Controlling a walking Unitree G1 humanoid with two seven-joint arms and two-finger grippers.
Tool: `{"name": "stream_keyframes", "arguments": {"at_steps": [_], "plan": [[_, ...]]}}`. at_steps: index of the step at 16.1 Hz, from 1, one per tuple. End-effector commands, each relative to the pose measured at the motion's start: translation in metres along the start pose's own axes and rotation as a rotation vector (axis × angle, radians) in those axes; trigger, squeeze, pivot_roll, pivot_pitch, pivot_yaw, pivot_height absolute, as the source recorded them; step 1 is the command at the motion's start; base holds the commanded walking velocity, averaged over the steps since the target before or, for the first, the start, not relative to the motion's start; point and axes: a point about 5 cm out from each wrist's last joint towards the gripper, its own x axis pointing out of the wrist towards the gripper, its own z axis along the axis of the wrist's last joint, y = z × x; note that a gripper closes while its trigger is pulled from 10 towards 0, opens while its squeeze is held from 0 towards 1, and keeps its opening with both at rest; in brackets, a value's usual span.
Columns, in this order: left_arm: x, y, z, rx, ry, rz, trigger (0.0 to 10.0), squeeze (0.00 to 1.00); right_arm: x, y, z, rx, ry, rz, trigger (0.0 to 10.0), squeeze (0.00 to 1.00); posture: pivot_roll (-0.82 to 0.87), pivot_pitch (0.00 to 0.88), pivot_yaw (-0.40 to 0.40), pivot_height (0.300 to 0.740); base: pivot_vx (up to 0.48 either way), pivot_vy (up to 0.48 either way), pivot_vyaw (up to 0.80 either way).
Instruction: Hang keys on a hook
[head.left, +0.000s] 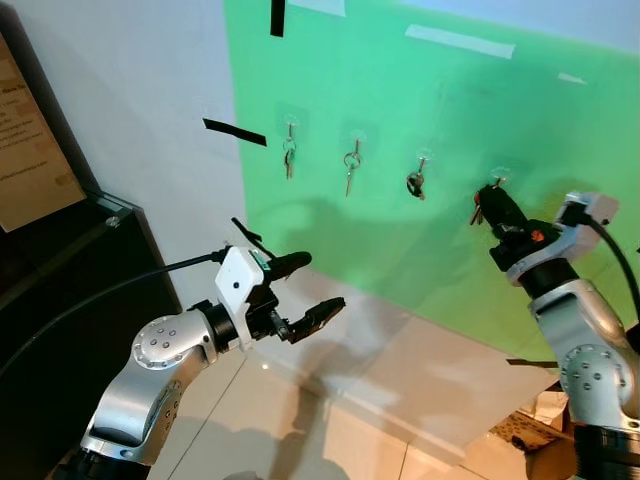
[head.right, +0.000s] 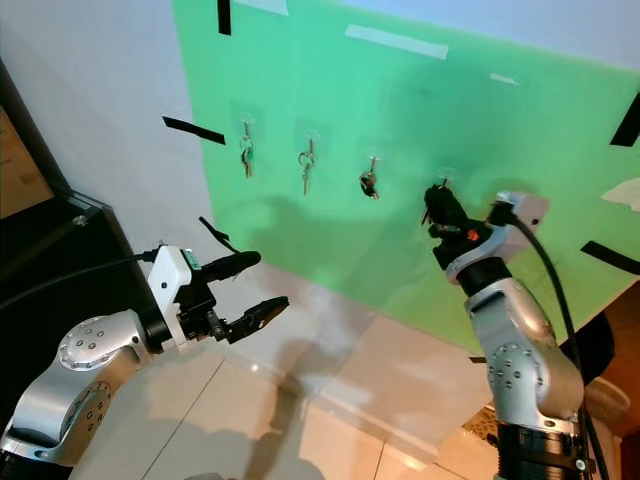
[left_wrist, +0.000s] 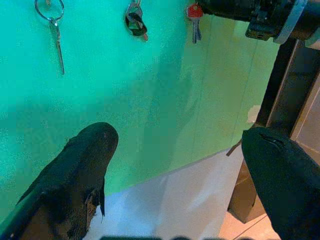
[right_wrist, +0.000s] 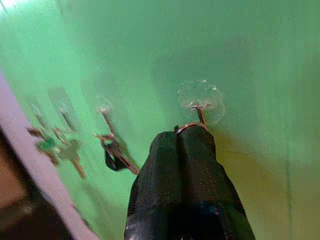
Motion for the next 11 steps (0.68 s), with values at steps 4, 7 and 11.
{"name": "stream_keyframes", "arguments": {"at_steps": [4, 7, 11], "plan": [[0.002, 0.0, 0.0, 0.015, 0.005, -0.008, 10.0, 0.14, -0.004, -0.024, -0.007, -0.011, 0.017, -0.169, 10.0, 0.0, -0.08, 0.0, -0.034, 0.74, 0.0, 0.0, 0.0], [0.004, 0.002, 0.003, 0.015, 0.004, -0.002, 10.0, 0.14, -0.007, -0.031, -0.002, 0.217, -0.088, -0.184, 10.0, 0.0, -0.08, 0.0, -0.035, 0.74, 0.0, 0.0, 0.0], [0.004, 0.004, 0.005, 0.017, 0.004, 0.0, 10.0, 0.14, -0.013, -0.041, -0.01, 0.475, -0.053, -0.189, 10.0, 0.0, -0.08, 0.0, -0.032, 0.74, 0.0, 0.0, 0.0]]}}
